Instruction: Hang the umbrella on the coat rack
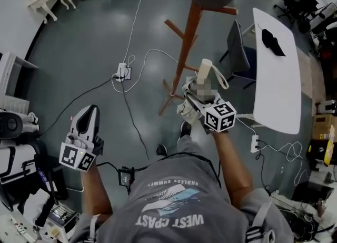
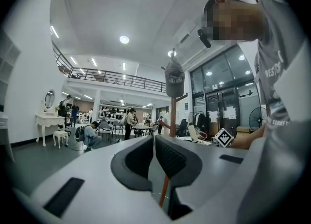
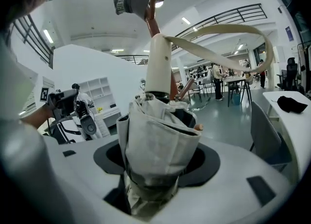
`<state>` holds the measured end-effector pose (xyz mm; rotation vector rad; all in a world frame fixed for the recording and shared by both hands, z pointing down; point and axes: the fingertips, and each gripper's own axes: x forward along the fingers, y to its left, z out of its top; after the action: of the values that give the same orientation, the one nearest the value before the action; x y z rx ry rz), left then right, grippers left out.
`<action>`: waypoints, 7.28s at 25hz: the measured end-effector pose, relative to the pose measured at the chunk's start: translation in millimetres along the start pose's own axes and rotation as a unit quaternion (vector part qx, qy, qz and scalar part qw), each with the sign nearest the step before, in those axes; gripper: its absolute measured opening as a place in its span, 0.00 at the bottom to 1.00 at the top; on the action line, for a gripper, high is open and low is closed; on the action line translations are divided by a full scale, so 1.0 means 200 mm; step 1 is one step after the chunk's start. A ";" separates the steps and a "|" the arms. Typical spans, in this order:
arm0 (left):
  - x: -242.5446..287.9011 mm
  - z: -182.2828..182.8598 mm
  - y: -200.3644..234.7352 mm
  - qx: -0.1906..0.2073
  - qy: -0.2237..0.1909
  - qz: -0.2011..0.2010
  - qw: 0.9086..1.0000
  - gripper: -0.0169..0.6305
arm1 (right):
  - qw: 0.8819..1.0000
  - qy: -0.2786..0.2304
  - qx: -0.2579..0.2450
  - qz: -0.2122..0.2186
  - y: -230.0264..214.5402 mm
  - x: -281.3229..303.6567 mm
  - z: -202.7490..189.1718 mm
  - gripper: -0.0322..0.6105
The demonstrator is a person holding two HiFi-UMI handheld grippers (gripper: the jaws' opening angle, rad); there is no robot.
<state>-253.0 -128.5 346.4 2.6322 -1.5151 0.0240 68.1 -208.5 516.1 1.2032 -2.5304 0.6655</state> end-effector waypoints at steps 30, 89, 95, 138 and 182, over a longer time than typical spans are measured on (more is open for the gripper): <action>-0.04 -0.20 -0.01 -0.026 0.072 0.041 0.996 0.07 | 0.993 0.045 0.065 0.086 -0.19 0.47 -0.42 0.49; 0.05 -0.33 -0.17 -0.039 0.094 -0.007 0.995 0.07 | 0.990 0.088 0.091 0.065 -0.08 0.26 -0.88 0.49; 0.06 -0.33 -0.17 -0.041 0.094 -0.010 0.995 0.07 | 0.993 0.079 0.084 0.036 -0.17 0.18 -0.86 0.49; 0.08 -0.39 -0.16 -0.052 0.109 -0.020 0.992 0.07 | 0.994 0.070 0.088 -0.005 -0.47 0.33 -0.72 0.49; 0.01 -0.25 -0.12 -0.034 0.087 0.008 0.996 0.07 | 0.960 0.278 0.018 -0.037 -0.61 0.50 -1.25 0.50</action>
<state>-229.2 -112.9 395.0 2.4926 -1.4529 0.1935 110.6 -215.8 808.4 0.9457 -2.0034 0.8887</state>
